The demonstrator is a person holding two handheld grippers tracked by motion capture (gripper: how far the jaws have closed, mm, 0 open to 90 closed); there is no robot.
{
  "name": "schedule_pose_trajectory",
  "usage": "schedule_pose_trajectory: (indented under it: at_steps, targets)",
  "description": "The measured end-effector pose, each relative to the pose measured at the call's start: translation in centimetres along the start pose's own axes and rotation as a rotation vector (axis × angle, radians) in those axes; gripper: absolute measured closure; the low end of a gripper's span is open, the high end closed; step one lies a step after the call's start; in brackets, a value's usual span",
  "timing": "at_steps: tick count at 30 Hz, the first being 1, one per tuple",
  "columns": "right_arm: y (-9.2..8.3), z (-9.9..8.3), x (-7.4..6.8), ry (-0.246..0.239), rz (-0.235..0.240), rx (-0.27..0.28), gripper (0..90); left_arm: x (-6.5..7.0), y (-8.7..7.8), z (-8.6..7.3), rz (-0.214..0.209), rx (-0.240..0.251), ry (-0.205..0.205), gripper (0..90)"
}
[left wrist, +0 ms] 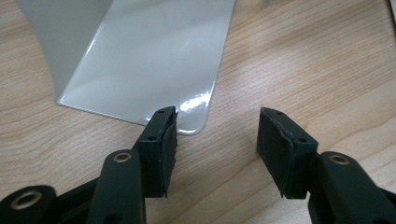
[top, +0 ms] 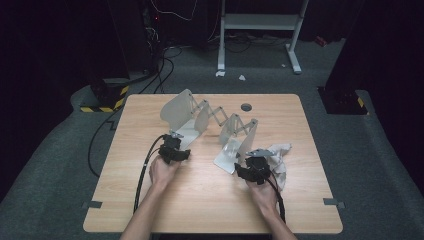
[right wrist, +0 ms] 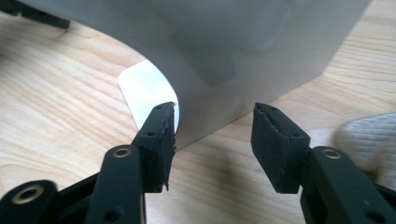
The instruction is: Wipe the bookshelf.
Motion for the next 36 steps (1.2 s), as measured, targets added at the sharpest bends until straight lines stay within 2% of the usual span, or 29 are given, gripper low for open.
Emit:
schedule_pose_trajectory:
  at_steps: [2, 6, 12, 13, 18, 21, 23, 27, 28, 29, 30, 33, 36]
  targets:
    - [0.0, -0.1, 0.5, 0.014, -0.007, -0.001, 51.8, 0.0, 0.0, 0.0, -0.003, -0.004, -0.003, 47.7]
    - [-0.1, -0.4, 1.7, 0.021, -0.025, -0.008, 54.7, -0.1, -0.1, 0.1, -0.031, 0.002, -0.047, 47.0]
    - [0.0, -0.7, 2.2, 0.036, -0.026, -0.021, 61.6, -0.7, -0.3, 0.0, -0.017, -0.022, -0.056, 45.6]
    - [0.1, -0.7, 2.2, 0.034, -0.023, -0.021, 62.4, -1.2, -0.4, 0.0, -0.016, -0.021, -0.072, 45.2]
    - [0.3, -0.6, 2.2, 0.019, -0.025, -0.028, 65.9, -2.4, -1.4, 0.3, 0.001, 0.01, -0.099, 43.8]
    - [0.6, -0.7, 2.4, 0.023, -0.023, -0.034, 67.4, -3.0, -1.7, 0.5, 0.01, 0.011, -0.109, 43.7]
    - [0.8, -0.7, 2.3, 0.014, -0.026, -0.041, 69.1, -4.0, -2.5, 0.9, 0.022, 0.035, -0.128, 43.9]
    - [1.2, -0.5, 2.4, 0.001, -0.02, -0.052, 71.8, -5.1, -3.1, 1.2, 0.052, 0.011, -0.127, 41.3]
    - [1.3, -0.4, 2.4, 0.001, -0.017, -0.054, 72.7, -5.1, -3.1, 1.2, 0.052, 0.011, -0.127, 40.7]
    - [1.5, -0.5, 2.4, 0.0, -0.011, -0.057, 73.2, -5.6, -3.2, 1.4, 0.067, 0.01, -0.135, 40.3]
    - [1.5, -0.5, 2.4, 0.0, -0.011, -0.057, 73.2, -5.6, -3.2, 1.4, 0.067, 0.01, -0.135, 40.2]
    - [1.7, -0.4, 2.4, -0.02, -0.021, -0.063, 77.2, -6.5, -2.7, 1.2, 0.061, 0.014, -0.174, 39.8]
    - [1.7, -0.4, 2.6, -0.019, -0.019, -0.065, 79.0, -6.8, -2.3, 1.3, 0.054, 0.029, -0.186, 40.0]
Point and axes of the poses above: each handheld gripper's, and its own axes: y roughly forward along the jaws, z roughly out of its top, x roughly to its right, the point moved 6 cm from there along y, roughly forward along the jaws, and after that the axes turned 2 degrees about -y, right-handed, at the moved point
